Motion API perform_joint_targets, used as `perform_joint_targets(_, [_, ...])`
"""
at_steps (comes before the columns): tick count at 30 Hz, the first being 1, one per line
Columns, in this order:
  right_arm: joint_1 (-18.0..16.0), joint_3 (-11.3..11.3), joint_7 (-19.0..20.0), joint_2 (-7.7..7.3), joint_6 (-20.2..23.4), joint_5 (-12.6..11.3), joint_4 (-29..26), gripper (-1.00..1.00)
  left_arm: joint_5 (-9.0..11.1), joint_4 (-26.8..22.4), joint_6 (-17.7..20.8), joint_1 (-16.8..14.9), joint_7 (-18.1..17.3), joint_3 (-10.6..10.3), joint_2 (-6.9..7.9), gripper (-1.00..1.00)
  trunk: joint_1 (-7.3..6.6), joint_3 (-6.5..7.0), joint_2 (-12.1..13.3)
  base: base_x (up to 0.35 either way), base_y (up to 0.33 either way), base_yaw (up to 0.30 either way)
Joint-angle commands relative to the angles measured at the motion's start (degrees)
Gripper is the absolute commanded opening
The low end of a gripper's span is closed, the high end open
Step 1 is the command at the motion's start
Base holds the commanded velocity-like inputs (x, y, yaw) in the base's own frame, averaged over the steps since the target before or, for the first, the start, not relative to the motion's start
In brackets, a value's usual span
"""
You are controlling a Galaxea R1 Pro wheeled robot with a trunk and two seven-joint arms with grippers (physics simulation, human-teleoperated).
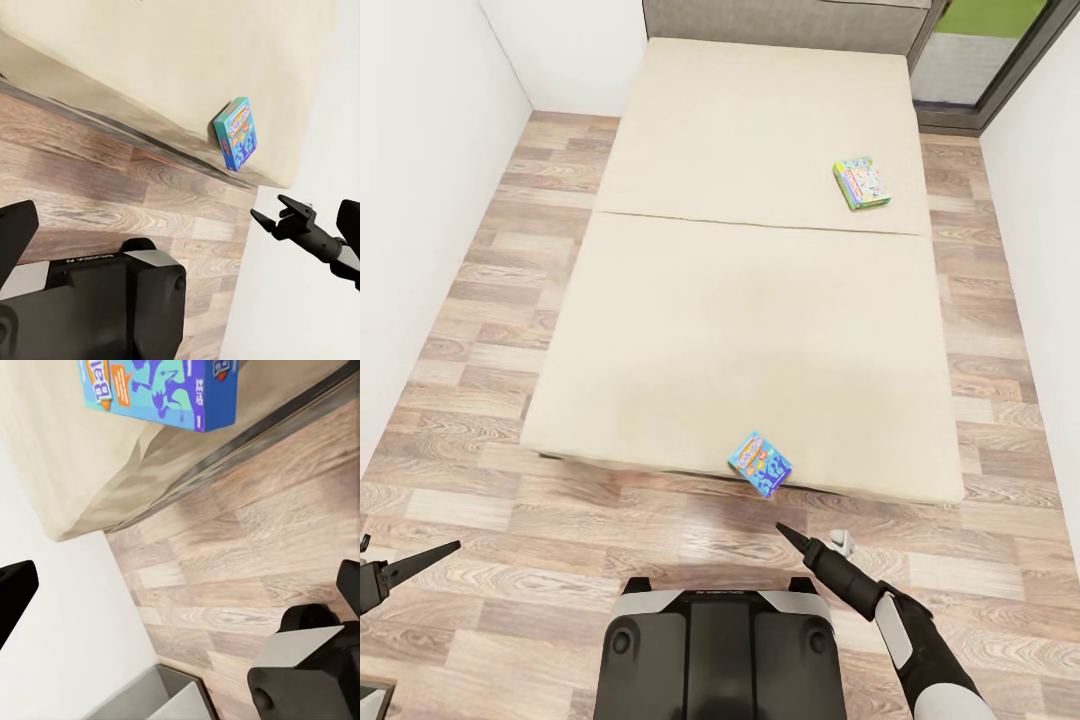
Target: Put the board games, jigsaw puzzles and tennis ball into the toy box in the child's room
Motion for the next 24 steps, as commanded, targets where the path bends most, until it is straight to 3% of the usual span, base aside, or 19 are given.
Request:
perform_joint_targets(1, [-0.03, -0.29, 0.08, 0.07, 0.5, -0.16, 0.01, 1.0, -0.08, 0.0, 0.61, -0.02, -0.28, 0.02, 0.01, 1.0, 0.03, -0.06, -0.09, 0.007, 0.0, 0.0])
perform_joint_targets(24, [-0.04, -0.84, -0.37, 0.23, 1.08, -0.45, 1.34, 1.0, -0.1, 0.0, 0.78, -0.02, -0.28, 0.07, 0.08, 1.0, 0.03, -0.06, -0.09, 0.001, 0.0, 0.0])
